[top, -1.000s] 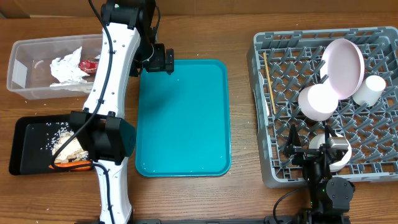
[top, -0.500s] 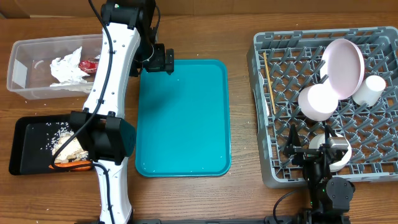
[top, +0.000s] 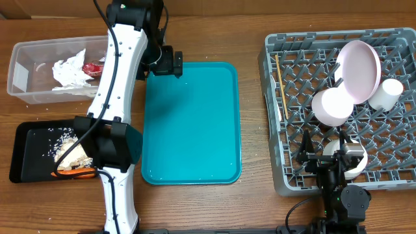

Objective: Sort waste into correct bins and load items into the dishwasher rack

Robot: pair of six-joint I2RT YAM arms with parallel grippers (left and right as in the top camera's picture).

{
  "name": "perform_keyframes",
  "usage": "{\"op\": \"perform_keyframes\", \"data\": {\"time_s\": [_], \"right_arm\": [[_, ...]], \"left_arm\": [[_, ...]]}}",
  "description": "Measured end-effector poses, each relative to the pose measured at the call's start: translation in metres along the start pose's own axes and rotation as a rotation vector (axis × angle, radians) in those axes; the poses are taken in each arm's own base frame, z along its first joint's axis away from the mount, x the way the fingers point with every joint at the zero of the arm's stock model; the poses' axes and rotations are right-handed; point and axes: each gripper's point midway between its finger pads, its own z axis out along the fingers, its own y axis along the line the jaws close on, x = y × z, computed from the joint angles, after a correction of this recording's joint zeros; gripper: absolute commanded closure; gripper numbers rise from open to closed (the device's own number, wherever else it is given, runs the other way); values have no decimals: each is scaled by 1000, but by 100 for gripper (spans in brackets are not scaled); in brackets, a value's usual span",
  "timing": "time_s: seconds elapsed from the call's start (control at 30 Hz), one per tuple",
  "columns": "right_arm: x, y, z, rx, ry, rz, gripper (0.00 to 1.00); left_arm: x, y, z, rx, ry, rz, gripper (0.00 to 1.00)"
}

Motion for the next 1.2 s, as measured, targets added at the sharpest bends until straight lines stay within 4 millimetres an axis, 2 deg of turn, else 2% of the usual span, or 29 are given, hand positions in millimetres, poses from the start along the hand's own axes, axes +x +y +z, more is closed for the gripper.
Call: {"op": "perform_keyframes", "data": {"time_s": [0.1,0.23,0.33,0.43,0.5,0.57,0.67,0.87,1.03,1.2], "right_arm": [[0,0,0,0,0,0,0],[0,0,0,0,0,0,0],[0,0,0,0,-1,0,0],[0,0,0,-1,0,0,0],[0,0,0,0,-1,0,0],[0,0,0,0,0,0,0],[0,0,0,0,-1,0,0],[-1,0,0,-1,-2,0,0],[0,0,0,-1,-1,0,0],[0,1,0,-6,0,0,0]], "left_arm": [[5,-7,-8,5,-17,18,0],[16,-14,-34,28,-100,43,0],[34,-12,-56,43,-158,50,0],[65,-2,-67,42,-159,45,0],[83,5,-66,38,-145,36,0],[90,13,-63,38,-154,23,0],[83,17,-56,55,-236,15,0],[76,18,-55,107,-485,45,0],[90,20,-59,146,-737,104,0],[116,32,-47,159,-942,146,0]]}}
